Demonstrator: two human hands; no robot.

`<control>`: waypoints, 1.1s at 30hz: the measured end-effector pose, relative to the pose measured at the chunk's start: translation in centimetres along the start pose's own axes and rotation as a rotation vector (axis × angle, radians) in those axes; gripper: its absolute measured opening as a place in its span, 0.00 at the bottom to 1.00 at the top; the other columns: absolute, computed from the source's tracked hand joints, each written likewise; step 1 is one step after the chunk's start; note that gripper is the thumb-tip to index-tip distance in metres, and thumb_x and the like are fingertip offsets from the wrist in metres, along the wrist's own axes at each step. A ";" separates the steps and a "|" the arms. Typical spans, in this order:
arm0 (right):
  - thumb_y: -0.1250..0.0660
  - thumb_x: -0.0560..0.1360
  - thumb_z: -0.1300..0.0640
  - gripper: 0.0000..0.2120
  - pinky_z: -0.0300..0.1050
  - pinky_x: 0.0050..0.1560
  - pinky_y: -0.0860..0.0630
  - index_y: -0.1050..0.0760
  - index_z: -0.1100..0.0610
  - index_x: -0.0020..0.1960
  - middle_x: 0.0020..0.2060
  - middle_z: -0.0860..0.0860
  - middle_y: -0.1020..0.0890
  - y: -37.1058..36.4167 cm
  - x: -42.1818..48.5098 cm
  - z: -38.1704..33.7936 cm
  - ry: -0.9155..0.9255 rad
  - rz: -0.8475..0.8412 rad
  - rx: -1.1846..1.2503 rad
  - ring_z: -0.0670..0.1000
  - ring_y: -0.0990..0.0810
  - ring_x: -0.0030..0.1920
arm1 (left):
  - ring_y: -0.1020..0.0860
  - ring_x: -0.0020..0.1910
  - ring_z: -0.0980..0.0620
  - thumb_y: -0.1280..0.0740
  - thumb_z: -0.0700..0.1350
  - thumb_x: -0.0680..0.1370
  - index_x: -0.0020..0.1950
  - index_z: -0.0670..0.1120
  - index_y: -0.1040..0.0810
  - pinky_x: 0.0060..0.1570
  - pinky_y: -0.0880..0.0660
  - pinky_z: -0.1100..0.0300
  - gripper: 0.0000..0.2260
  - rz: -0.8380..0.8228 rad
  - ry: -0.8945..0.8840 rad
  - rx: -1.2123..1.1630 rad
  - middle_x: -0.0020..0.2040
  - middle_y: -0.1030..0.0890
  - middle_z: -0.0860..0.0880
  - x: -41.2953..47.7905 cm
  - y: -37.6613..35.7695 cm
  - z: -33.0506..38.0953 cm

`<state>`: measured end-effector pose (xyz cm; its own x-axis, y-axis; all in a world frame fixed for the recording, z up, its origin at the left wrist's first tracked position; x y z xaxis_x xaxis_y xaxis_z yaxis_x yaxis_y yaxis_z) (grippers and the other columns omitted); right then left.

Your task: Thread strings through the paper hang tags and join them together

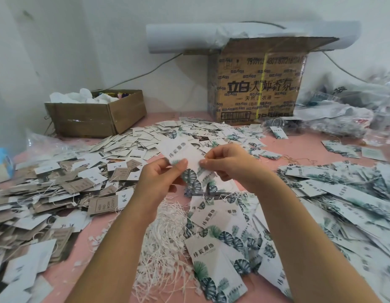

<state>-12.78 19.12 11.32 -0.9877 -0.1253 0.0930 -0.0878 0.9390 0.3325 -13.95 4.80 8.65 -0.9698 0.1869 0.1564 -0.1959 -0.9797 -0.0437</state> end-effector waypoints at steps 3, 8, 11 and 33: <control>0.37 0.77 0.58 0.08 0.34 0.27 0.37 0.26 0.61 0.41 0.25 0.48 0.29 -0.9 -0.1 -0.4 0.011 -0.039 0.210 0.45 0.36 0.26 | 0.23 0.30 0.58 0.30 0.47 0.71 0.38 0.46 0.24 0.34 0.28 0.61 0.06 0.076 0.033 -0.095 0.30 0.19 0.52 0.2 0.7 -0.4; 0.49 0.80 0.61 0.12 0.35 0.28 0.33 0.27 0.57 0.51 0.30 0.49 0.27 -1.5 0.3 -0.9 -0.005 -0.041 0.638 0.44 0.30 0.28 | 0.23 0.33 0.53 0.29 0.47 0.64 0.38 0.46 0.25 0.36 0.27 0.59 0.08 0.032 0.119 -0.287 0.34 0.19 0.49 0.2 0.3 -0.8; 0.51 0.75 0.72 0.18 0.36 0.33 0.28 0.27 0.60 0.53 0.32 0.53 0.25 -1.9 0.5 -1.2 0.006 -0.042 0.784 0.47 0.28 0.31 | 0.22 0.35 0.52 0.30 0.46 0.66 0.44 0.44 0.24 0.40 0.26 0.57 0.10 -0.101 0.170 -0.290 0.36 0.18 0.48 -0.2 -1.2 -1.1; 0.47 0.77 0.70 0.12 0.34 0.22 0.42 0.28 0.59 0.43 0.25 0.50 0.27 3.5 -0.1 -0.3 0.063 0.265 0.716 0.45 0.35 0.23 | 0.25 0.40 0.47 0.26 0.48 0.60 0.43 0.43 0.17 0.43 0.29 0.54 0.15 -0.309 0.179 -0.179 0.41 0.19 0.44 -1.4 -4.1 -1.3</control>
<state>-12.97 22.36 12.75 -0.9801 0.1356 0.1452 0.0680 0.9157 -0.3960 -11.95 8.68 7.28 -0.8679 0.4964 0.0157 -0.4896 -0.8498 -0.1956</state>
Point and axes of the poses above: each hand's wrist, its own x-axis towards the middle knuckle, its own y-axis out of the back of the hand, z = x × y, the point moved 10 cm from there along x, towards the middle knuckle
